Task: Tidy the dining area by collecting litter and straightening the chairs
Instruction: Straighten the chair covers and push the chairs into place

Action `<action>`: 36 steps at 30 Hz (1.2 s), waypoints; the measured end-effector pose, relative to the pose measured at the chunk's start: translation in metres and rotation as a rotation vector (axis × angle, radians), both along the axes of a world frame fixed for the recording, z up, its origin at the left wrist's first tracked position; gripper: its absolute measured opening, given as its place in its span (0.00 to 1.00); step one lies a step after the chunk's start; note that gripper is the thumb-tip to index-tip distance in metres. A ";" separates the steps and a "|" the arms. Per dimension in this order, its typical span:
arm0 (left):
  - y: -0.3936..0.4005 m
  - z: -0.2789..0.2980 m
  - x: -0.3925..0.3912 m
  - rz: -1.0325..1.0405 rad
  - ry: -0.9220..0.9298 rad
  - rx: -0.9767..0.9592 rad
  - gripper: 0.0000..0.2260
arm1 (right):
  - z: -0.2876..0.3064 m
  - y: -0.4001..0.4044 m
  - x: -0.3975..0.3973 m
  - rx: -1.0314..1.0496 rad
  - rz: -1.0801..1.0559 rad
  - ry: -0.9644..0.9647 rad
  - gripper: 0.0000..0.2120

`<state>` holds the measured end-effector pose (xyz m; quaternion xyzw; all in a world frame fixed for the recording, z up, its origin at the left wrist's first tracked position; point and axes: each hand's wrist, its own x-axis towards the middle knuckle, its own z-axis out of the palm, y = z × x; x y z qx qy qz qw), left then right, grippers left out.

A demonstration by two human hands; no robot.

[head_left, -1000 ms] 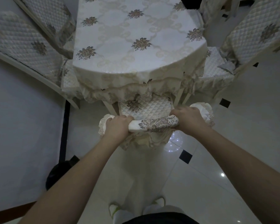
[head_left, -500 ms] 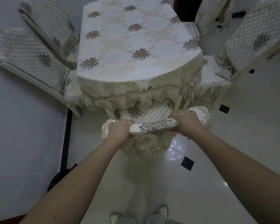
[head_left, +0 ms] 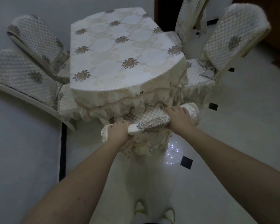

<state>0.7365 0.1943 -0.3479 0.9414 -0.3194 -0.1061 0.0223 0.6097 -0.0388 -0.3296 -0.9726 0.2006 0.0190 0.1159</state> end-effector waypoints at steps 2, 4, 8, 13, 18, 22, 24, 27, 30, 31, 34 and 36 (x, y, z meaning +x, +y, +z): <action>0.002 -0.001 -0.001 0.003 -0.006 -0.041 0.21 | 0.003 0.012 -0.002 -0.012 -0.028 0.017 0.33; 0.004 0.000 -0.003 -0.005 0.011 -0.081 0.22 | 0.004 0.025 -0.009 0.006 -0.051 0.041 0.35; 0.011 0.008 -0.006 -0.060 0.068 -0.105 0.37 | 0.005 0.051 -0.031 0.083 -0.070 0.048 0.41; 0.016 0.014 -0.045 -0.267 0.052 -0.119 0.47 | 0.021 0.063 -0.062 0.049 -0.067 0.052 0.39; -0.014 0.048 -0.068 -0.353 0.032 -0.109 0.33 | 0.044 0.072 -0.117 -0.177 -0.133 -0.004 0.38; -0.033 0.074 -0.069 -0.373 0.075 -0.249 0.21 | 0.061 0.076 -0.163 -0.174 -0.289 0.000 0.34; -0.045 0.084 -0.079 -0.434 0.046 -0.300 0.19 | 0.067 0.077 -0.184 -0.148 -0.363 -0.027 0.32; -0.069 0.103 -0.109 -0.538 0.038 -0.393 0.19 | 0.077 0.073 -0.215 -0.103 -0.475 -0.087 0.29; -0.095 0.124 -0.146 -0.695 0.036 -0.506 0.19 | 0.084 0.068 -0.250 -0.081 -0.567 -0.090 0.29; -0.104 0.132 -0.159 -0.742 0.044 -0.529 0.19 | 0.086 0.065 -0.264 -0.075 -0.602 -0.094 0.30; -0.133 0.159 -0.196 -0.871 0.016 -0.577 0.20 | 0.096 0.049 -0.304 -0.078 -0.688 -0.118 0.29; -0.152 0.178 -0.221 -0.946 -0.017 -0.607 0.20 | 0.101 0.038 -0.328 -0.095 -0.743 -0.147 0.29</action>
